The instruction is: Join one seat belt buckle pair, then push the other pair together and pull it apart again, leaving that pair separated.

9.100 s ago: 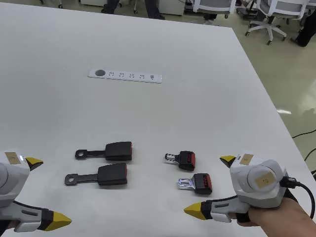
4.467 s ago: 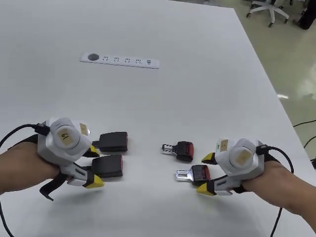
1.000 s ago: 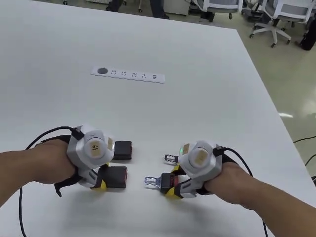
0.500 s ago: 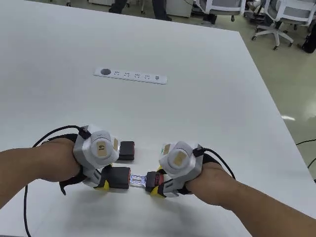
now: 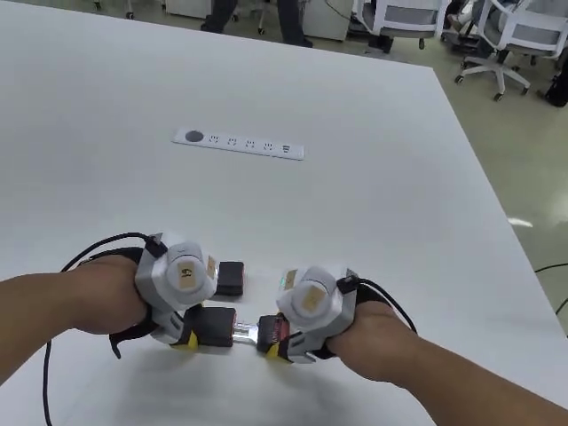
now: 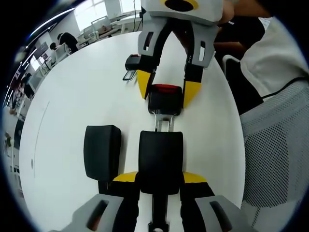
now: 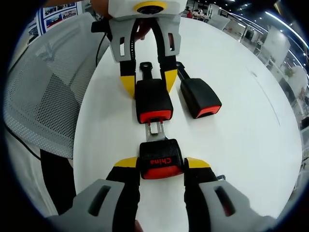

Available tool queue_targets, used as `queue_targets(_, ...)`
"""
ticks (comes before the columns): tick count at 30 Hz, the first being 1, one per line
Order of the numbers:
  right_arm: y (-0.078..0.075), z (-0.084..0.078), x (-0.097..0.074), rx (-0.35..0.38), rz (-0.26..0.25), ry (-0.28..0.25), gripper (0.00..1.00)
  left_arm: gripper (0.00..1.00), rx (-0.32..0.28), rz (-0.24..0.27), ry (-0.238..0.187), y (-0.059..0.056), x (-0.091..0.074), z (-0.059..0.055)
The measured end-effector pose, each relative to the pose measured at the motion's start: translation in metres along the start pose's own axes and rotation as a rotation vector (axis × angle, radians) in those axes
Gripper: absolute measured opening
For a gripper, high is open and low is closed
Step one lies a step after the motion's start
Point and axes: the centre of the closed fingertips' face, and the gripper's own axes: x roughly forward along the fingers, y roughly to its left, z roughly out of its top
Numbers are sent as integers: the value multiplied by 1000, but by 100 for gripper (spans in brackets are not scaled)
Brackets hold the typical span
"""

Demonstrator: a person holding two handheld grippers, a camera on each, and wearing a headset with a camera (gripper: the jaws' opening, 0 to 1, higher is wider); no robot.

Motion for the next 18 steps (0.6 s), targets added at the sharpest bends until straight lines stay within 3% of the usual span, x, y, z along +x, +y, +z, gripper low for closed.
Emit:
queue_targets(8,2,7,2,27,16,-18,33,32,8,-2,-1,0,0,0)
queue_targets(18,3,10,2,-15,11,-33,32,32,15,-11,-5,0,0,1)
